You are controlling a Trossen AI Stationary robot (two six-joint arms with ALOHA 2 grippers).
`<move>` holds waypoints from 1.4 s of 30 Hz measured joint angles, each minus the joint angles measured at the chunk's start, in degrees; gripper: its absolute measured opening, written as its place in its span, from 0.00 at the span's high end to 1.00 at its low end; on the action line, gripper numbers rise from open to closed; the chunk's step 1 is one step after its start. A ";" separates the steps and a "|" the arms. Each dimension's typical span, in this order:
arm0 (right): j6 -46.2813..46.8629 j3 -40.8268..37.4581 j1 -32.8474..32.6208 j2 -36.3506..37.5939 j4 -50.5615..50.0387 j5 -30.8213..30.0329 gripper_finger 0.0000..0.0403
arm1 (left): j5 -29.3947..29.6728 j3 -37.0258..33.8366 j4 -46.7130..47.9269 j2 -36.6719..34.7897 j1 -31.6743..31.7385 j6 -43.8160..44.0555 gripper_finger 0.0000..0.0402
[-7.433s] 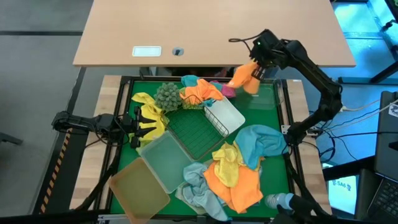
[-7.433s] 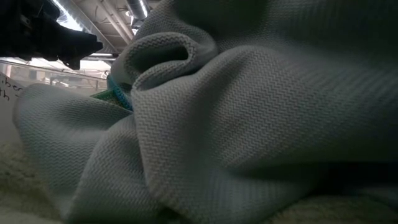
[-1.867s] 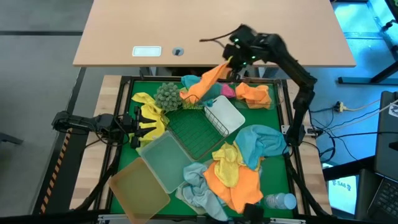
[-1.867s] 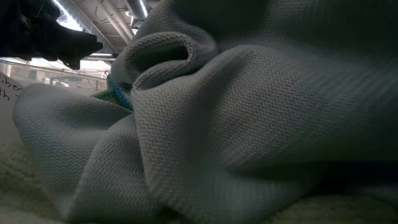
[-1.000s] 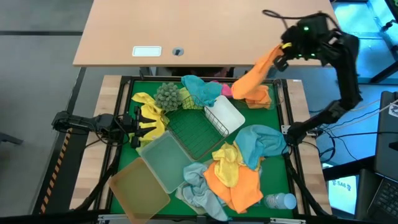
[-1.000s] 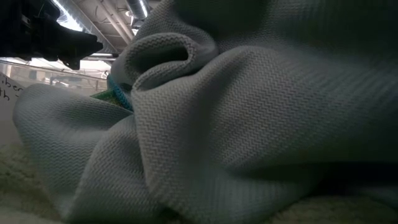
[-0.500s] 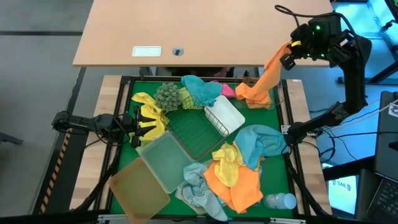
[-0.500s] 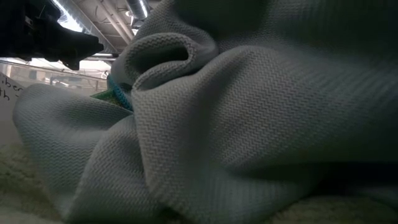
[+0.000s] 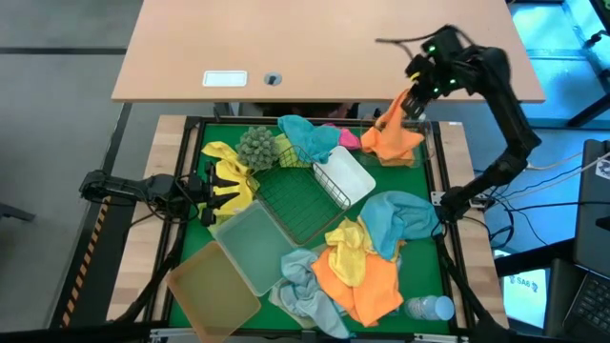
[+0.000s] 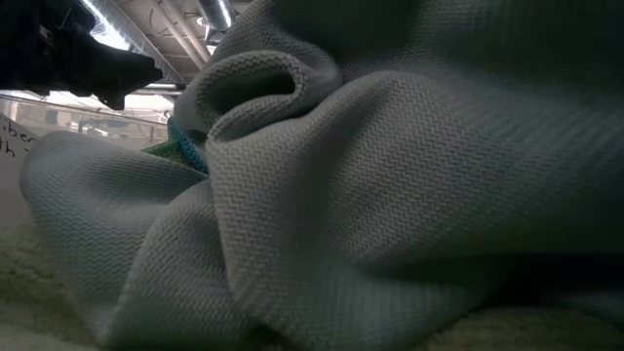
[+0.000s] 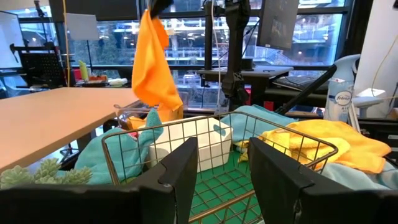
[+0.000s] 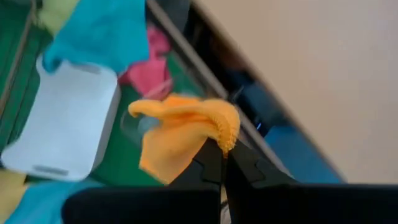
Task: Sort microfiber towel by color & place in baskets
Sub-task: Put the orange towel into the transparent bin
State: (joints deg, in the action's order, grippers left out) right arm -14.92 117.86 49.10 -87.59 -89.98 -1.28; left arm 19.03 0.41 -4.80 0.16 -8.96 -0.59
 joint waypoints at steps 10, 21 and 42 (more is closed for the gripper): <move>0.17 -22.84 0.00 -0.04 10.55 5.60 1.00 | -0.01 0.01 0.00 -0.02 -0.01 -0.01 0.66; 4.07 -35.31 -2.10 -0.04 18.11 -2.03 1.00 | -0.01 0.01 0.00 0.00 0.01 -0.01 0.66; 3.86 -35.36 -4.50 -0.04 17.95 -6.10 1.00 | 0.01 0.00 0.00 -0.02 0.01 -0.01 0.66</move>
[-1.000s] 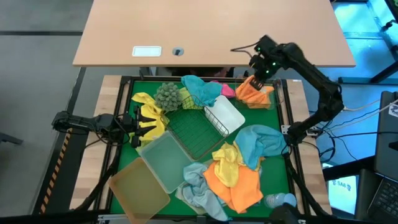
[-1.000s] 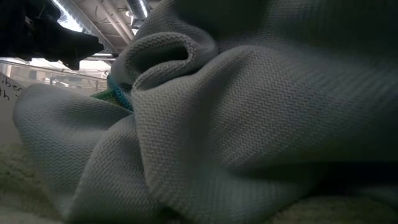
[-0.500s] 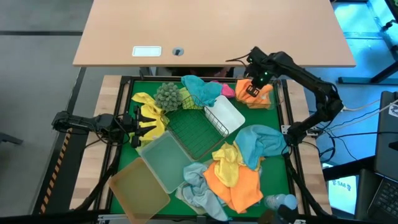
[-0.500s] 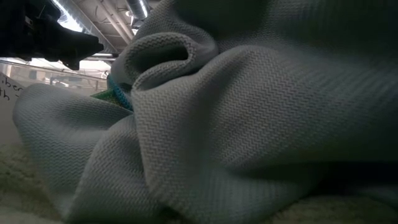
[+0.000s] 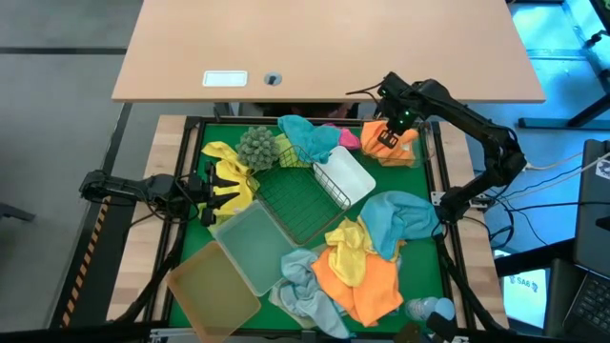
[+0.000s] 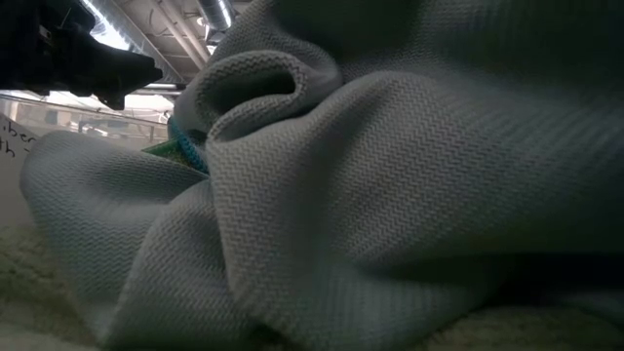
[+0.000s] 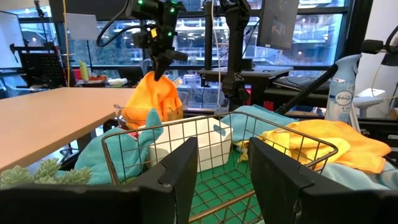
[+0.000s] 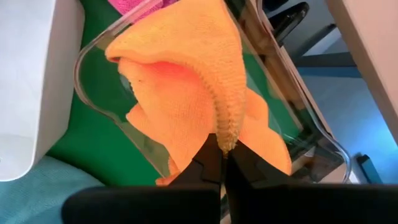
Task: Sort microfiber towel by color & place in baskets
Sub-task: Put the orange towel into the transparent bin
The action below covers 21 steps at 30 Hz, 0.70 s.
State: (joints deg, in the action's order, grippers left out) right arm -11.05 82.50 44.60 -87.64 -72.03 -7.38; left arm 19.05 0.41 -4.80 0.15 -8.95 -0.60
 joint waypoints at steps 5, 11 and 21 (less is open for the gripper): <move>0.05 0.00 0.00 0.00 -0.01 0.42 0.97 | 0.00 0.00 0.00 0.00 -0.02 0.00 0.66; 0.05 0.00 0.00 0.00 -0.04 0.42 0.81 | 0.00 0.00 0.00 0.02 -0.01 0.00 0.66; -0.19 0.00 0.00 0.00 -1.32 0.38 0.50 | 1.53 0.01 -6.45 0.02 0.00 0.28 0.66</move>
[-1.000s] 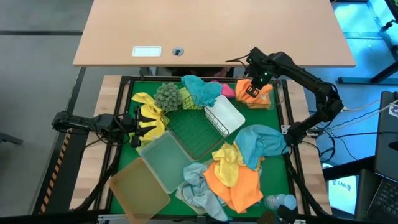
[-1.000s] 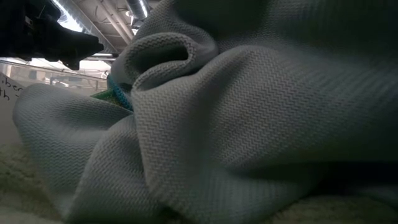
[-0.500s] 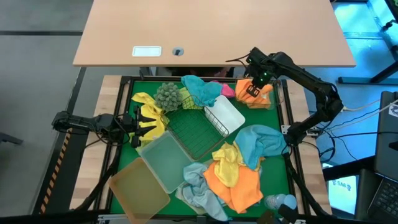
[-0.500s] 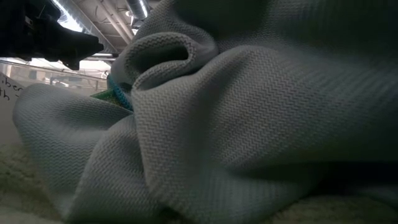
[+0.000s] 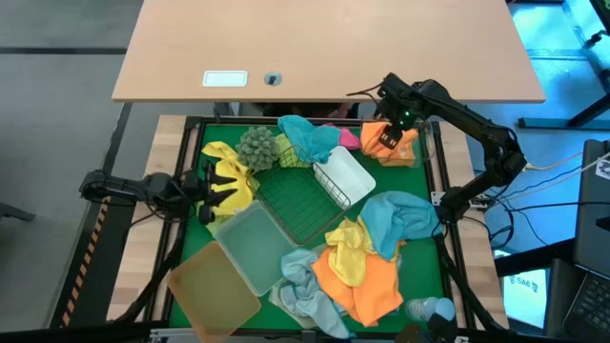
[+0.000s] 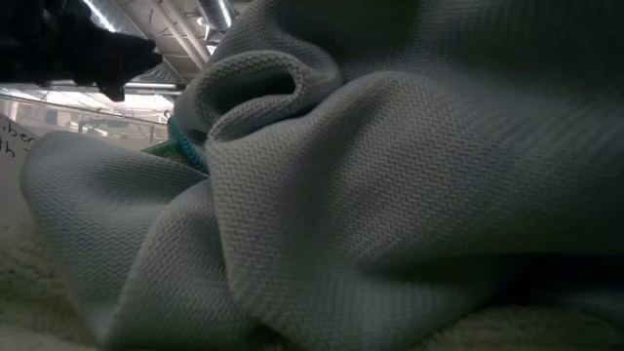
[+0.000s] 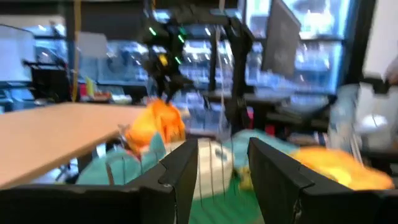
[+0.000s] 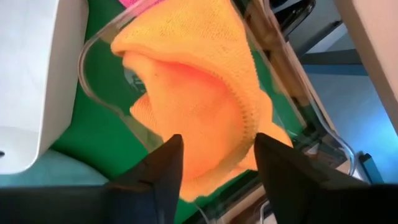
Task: Sort microfiber towel by color & place in baskets
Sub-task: Put the orange towel into the transparent bin, then put the yellow towel into the gray bin
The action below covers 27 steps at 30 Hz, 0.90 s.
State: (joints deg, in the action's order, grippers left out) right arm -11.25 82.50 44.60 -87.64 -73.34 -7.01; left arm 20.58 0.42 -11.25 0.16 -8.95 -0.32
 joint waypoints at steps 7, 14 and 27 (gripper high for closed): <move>-1.40 0.04 0.01 0.00 -3.75 -0.09 0.45 | 6.39 0.64 -3.27 0.00 0.00 0.24 0.66; -1.90 0.82 0.00 0.00 -5.27 0.14 0.45 | 9.50 5.28 0.28 0.61 -0.02 1.35 0.66; 0.47 17.36 -0.46 0.05 -7.32 14.46 0.45 | 11.49 19.67 24.98 7.91 -0.02 10.65 0.66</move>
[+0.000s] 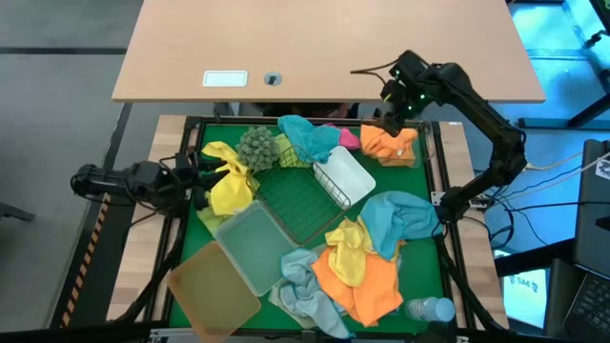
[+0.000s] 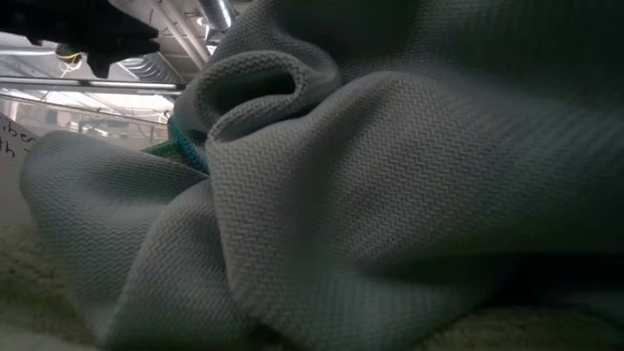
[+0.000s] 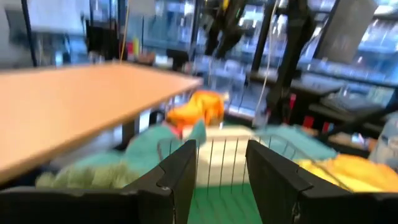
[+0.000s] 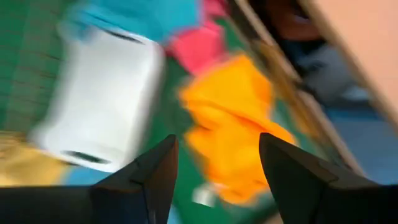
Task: Sort microfiber towel by color & place in baskets
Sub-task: Put the yellow towel into the gray bin
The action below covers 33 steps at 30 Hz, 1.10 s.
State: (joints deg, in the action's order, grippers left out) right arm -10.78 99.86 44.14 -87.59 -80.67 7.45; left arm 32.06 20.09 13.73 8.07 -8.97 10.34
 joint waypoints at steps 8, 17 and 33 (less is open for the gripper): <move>0.48 0.09 -10.50 0.00 3.29 11.11 0.45 | -3.80 11.59 25.74 6.29 0.01 18.30 0.66; 3.34 -0.25 -26.69 -0.02 12.63 7.17 0.45 | -14.74 12.66 38.22 15.39 0.02 27.06 0.66; 6.49 -0.29 -41.09 -0.05 17.32 -0.99 0.45 | -22.91 12.64 45.47 26.07 0.00 53.28 0.66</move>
State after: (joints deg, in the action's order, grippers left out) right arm -4.29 99.57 3.05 -87.64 -63.35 6.46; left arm 9.15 32.73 59.20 34.14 -8.97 63.62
